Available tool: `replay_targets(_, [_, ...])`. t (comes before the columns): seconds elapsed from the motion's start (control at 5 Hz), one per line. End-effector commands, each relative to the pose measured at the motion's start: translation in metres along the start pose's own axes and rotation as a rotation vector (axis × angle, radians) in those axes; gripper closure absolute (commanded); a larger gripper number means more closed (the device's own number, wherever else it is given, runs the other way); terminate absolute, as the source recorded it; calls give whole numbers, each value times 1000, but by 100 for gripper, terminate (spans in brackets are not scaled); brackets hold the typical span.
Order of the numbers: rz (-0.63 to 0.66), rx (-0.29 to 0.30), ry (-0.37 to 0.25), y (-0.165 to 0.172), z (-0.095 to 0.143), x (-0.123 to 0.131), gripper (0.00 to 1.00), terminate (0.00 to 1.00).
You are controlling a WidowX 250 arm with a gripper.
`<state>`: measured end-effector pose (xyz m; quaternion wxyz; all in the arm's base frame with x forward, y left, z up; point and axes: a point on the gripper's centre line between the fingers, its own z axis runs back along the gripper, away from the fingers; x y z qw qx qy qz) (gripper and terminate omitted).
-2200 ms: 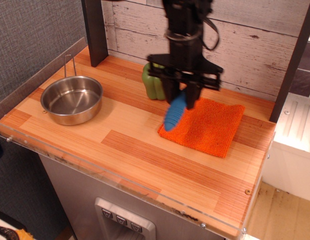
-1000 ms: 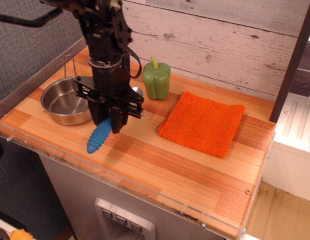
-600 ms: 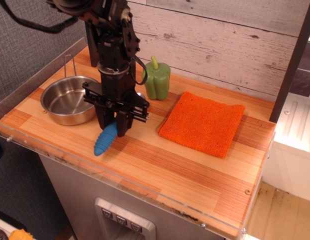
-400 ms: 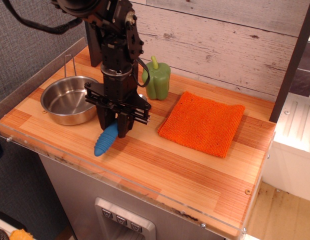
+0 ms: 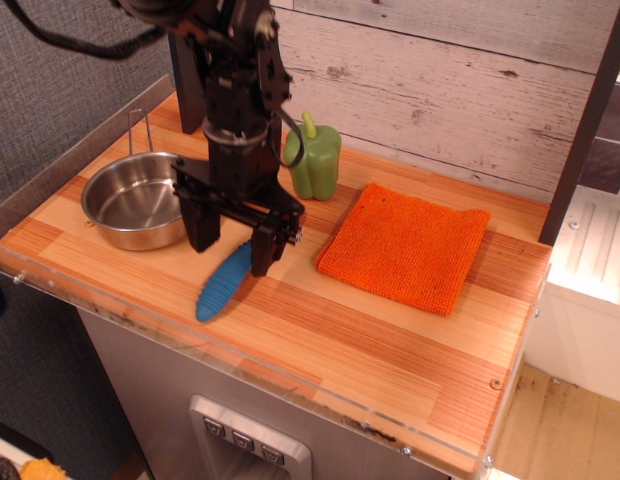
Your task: Pick up the blue spoon and place it on the right of the pot
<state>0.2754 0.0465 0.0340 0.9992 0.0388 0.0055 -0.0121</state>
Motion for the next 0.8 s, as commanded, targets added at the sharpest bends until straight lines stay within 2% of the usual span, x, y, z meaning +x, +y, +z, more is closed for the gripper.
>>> replay_targets(0.0, [42, -46, -137, 18, 64, -10, 0, 0])
replay_targets(0.4, [29, -69, -155, 21, 73, -14, 0, 0])
replay_targets(0.6, [29, -69, -155, 21, 73, -14, 0, 100])
